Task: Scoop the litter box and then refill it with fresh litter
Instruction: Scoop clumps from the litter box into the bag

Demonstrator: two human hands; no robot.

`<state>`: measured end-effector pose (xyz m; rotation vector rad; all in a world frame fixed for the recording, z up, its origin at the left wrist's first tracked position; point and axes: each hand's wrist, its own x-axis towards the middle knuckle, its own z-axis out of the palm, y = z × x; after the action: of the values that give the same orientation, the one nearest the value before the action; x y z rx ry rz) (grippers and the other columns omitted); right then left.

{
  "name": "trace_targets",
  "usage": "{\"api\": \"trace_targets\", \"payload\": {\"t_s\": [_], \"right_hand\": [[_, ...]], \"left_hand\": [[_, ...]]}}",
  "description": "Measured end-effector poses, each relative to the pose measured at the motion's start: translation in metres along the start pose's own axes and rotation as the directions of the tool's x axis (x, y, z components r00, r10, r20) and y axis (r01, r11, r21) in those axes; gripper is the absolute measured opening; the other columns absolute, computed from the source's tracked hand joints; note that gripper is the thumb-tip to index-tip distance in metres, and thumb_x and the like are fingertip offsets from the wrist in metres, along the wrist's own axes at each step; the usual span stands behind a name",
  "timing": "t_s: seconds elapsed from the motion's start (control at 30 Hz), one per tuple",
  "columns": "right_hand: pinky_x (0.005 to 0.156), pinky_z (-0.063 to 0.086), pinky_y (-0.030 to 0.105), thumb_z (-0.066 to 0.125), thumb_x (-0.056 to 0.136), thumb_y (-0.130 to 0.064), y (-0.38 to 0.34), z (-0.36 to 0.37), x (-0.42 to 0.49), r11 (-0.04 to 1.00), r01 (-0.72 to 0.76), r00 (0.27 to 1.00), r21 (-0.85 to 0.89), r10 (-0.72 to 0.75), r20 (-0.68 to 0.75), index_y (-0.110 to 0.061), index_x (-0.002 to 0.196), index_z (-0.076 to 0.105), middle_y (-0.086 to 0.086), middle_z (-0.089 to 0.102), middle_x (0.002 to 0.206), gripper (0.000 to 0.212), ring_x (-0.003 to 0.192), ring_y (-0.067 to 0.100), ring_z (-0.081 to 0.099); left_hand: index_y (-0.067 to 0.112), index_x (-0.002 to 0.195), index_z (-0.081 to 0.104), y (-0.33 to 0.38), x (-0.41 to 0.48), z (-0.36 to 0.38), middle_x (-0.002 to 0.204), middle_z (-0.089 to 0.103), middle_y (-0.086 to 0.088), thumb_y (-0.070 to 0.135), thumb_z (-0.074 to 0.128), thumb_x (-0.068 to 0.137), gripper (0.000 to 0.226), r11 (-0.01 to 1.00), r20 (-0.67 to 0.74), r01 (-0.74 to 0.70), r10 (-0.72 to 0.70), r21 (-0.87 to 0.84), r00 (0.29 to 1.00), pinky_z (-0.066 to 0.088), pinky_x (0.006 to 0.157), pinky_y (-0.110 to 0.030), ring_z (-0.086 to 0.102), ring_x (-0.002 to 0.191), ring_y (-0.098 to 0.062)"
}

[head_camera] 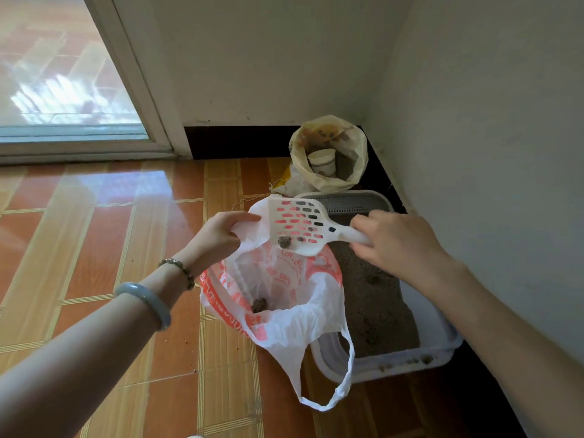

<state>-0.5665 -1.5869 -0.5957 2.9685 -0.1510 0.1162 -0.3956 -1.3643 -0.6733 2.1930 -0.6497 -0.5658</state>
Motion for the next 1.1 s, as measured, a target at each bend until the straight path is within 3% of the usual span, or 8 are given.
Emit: {"api": "trace_targets", "payload": {"t_s": [0.17,0.27,0.4,0.5,0.63,0.8,1.0,1.1], "right_hand": [[0.043,0.023,0.020,0.086,0.054,-0.023,-0.013,0.009,-0.007,0.996,0.012,0.996,-0.090,-0.020,-0.083,-0.016,0.066,0.060,0.002,0.053,0.056,0.029,0.044,0.023,0.054],[0.043,0.021,0.019,0.085,0.057,-0.019,-0.015,0.014,-0.011,0.997,0.001,0.996,-0.072,-0.008,-0.093,-0.015,0.068,0.062,0.003,0.052,0.056,0.026,0.046,0.022,0.053],[0.045,0.023,0.024,0.078,0.066,-0.013,-0.019,0.016,-0.013,0.993,0.021,0.988,-0.119,-0.038,-0.146,-0.015,0.067,0.062,0.002,0.051,0.058,0.016,0.052,0.022,0.051],[0.049,0.022,0.026,0.073,0.072,-0.010,-0.021,0.018,-0.014,0.987,0.037,0.970,-0.155,-0.073,-0.231,-0.015,0.069,0.062,0.002,0.051,0.058,0.013,0.053,0.022,0.049],[0.047,0.029,0.027,0.071,0.075,-0.006,-0.015,0.025,-0.015,0.988,0.039,0.933,-0.149,-0.089,-0.348,-0.013,0.079,0.065,0.003,0.050,0.059,0.011,0.055,0.022,0.048],[0.047,0.033,0.028,0.070,0.078,-0.008,-0.007,0.030,-0.017,0.988,0.043,0.925,-0.146,-0.094,-0.367,-0.013,0.084,0.067,0.004,0.052,0.061,0.009,0.058,0.023,0.049],[0.047,0.032,0.028,0.070,0.079,-0.010,-0.003,0.030,-0.016,0.988,0.050,0.905,-0.148,-0.108,-0.411,-0.014,0.084,0.068,0.004,0.050,0.061,0.006,0.057,0.023,0.048],[0.048,0.029,0.026,0.071,0.078,-0.009,-0.005,0.032,-0.015,0.984,0.070,0.887,-0.166,-0.137,-0.441,-0.015,0.088,0.071,0.003,0.051,0.060,0.011,0.056,0.021,0.047]], "left_hand": [[0.018,0.122,0.061,0.000,-0.002,0.000,0.113,0.056,-0.002,-0.022,0.037,0.076,0.065,1.000,0.002,0.005,-0.004,-0.023,1.000,0.040,0.045,-0.011,0.049,0.069,-0.006],[0.019,0.122,0.061,-0.003,-0.002,-0.001,0.118,0.057,-0.004,-0.022,0.038,0.076,0.065,1.000,0.006,0.004,-0.003,-0.030,1.000,0.046,0.050,-0.015,0.053,0.075,-0.008],[0.013,0.124,0.060,0.001,-0.006,-0.002,0.126,0.055,-0.007,-0.024,0.037,0.076,0.065,0.999,0.006,-0.015,0.015,-0.034,1.000,0.041,0.042,-0.008,0.046,0.067,-0.007],[0.013,0.124,0.060,0.003,-0.007,-0.002,0.130,0.054,-0.008,-0.024,0.036,0.075,0.066,0.999,-0.008,-0.021,0.021,-0.024,1.000,0.040,0.041,-0.007,0.046,0.074,-0.014],[0.016,0.124,0.060,0.003,-0.004,0.000,0.124,0.057,-0.006,-0.021,0.034,0.076,0.066,1.000,-0.014,-0.018,0.018,0.003,1.000,0.041,0.043,-0.010,0.053,0.072,-0.007],[0.017,0.123,0.061,0.004,-0.003,0.000,0.109,0.055,0.004,-0.020,0.034,0.076,0.066,0.999,-0.043,-0.023,0.025,0.031,0.999,0.042,0.055,-0.007,0.052,0.088,-0.015],[0.018,0.123,0.061,-0.002,0.000,-0.001,0.112,0.057,0.003,-0.020,0.038,0.080,0.061,1.000,-0.037,-0.014,0.015,0.008,0.999,0.047,0.067,-0.014,0.054,0.097,-0.017],[0.017,0.123,0.061,-0.002,-0.001,0.000,0.119,0.059,-0.001,-0.020,0.039,0.080,0.061,1.000,-0.031,-0.020,0.020,0.018,0.999,0.046,0.060,-0.010,0.054,0.098,-0.017]]}}
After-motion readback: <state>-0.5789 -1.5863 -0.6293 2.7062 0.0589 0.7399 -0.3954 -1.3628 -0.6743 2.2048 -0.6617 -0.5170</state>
